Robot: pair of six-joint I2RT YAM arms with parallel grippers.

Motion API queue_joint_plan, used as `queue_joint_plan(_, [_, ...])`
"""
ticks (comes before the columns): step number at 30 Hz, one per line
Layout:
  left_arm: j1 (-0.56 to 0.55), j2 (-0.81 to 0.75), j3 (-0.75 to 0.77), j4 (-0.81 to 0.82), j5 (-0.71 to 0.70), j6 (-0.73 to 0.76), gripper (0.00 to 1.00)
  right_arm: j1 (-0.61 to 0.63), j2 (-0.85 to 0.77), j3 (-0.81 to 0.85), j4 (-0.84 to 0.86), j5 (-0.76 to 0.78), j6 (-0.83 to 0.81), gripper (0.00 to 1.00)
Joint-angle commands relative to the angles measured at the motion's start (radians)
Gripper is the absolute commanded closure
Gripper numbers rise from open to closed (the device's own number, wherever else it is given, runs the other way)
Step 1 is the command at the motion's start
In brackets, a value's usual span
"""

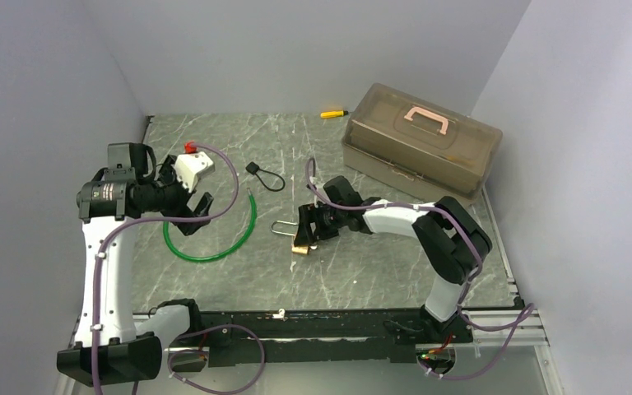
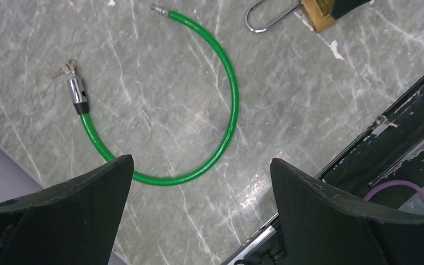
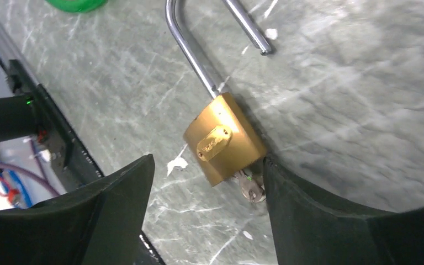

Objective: Unlock with the key
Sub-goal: Place the lock at the center of the board, then reset both arms

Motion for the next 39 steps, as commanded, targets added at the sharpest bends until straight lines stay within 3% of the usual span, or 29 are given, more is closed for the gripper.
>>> queue_joint_plan(1, [0.006, 0.004, -0.026, 0.001, -0.068, 0.017, 0.01, -0.003, -0.095, 0.025, -0.094, 0.169, -0.045, 0.21])
queue_joint_plan(5, [0.011, -0.010, -0.072, 0.036, -0.084, 0.001, 0.01, -0.007, -0.175, 0.058, -0.199, 0.332, -0.065, 0.01])
queue_joint_plan(10, [0.068, -0.020, -0.119, 0.131, -0.063, -0.066, 0.01, -0.014, -0.354, 0.044, -0.222, 0.524, -0.041, 0.00])
queue_joint_plan(16, [0.244, 0.014, -0.174, 0.271, 0.101, -0.187, 0.00, -0.047, -0.688, -0.144, -0.157, 0.928, 0.055, 0.00])
queue_joint_plan(21, [0.267, 0.031, -0.304, 0.406, 0.155, -0.223, 0.01, -0.066, -0.771, -0.291, -0.156, 1.370, 0.111, 0.00])
queue_joint_plan(24, [0.267, 0.021, -0.431, 0.571, 0.158, -0.290, 0.01, -0.088, -0.772, -0.356, -0.121, 1.508, 0.087, 0.00])
queue_joint_plan(31, [0.267, -0.005, -0.721, 1.051, 0.196, -0.414, 0.01, -0.244, -0.774, -0.464, 0.062, 1.556, 0.099, 0.01])
queue_joint_plan(39, [0.266, 0.062, -0.968, 1.602, 0.253, -0.505, 0.00, -0.437, -0.645, -0.556, 0.489, 1.443, -0.141, 0.01])
